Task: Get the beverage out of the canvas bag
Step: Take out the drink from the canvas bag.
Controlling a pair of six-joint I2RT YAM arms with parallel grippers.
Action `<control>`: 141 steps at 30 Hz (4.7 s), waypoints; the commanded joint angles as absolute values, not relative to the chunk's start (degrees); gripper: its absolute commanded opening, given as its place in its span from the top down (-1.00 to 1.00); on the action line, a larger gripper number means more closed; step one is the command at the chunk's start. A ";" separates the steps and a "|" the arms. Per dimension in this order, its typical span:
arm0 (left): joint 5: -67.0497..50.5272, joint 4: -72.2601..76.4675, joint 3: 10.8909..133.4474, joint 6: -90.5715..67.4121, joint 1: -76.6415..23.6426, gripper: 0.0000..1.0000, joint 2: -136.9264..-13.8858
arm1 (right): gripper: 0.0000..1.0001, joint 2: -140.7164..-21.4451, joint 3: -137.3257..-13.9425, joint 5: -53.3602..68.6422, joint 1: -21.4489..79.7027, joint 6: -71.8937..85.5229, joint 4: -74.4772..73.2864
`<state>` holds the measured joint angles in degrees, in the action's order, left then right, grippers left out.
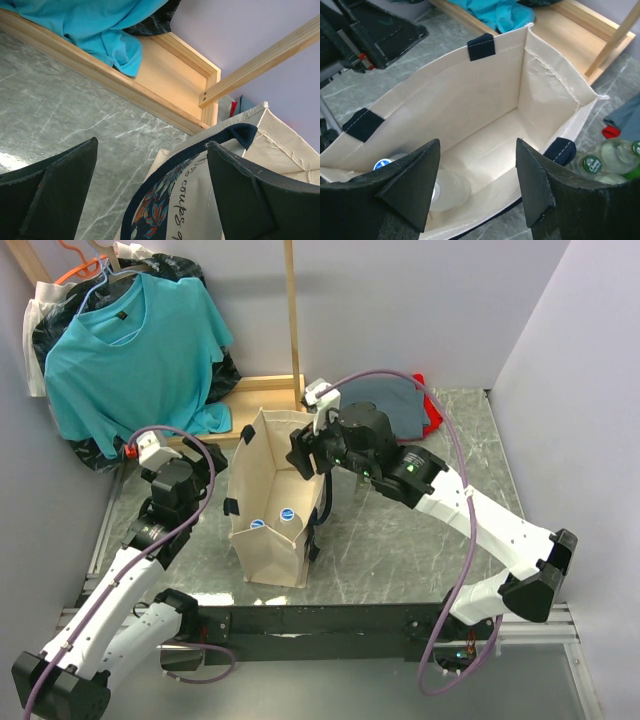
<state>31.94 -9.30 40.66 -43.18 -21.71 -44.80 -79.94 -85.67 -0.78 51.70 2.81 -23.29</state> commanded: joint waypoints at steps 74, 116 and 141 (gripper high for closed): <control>21.44 -15.73 50.01 -44.21 -12.04 -0.93 -53.35 | -0.97 -87.97 -87.89 21.71 55.72 2.81 -40.34; 23.38 -16.26 47.73 -43.77 -12.13 -0.93 -51.77 | 0.92 -93.87 -90.53 17.14 57.83 1.14 -42.98; 23.55 -15.82 47.11 -43.51 -12.13 -0.93 -51.59 | 1.00 -88.86 -94.84 4.57 57.83 0.53 -39.03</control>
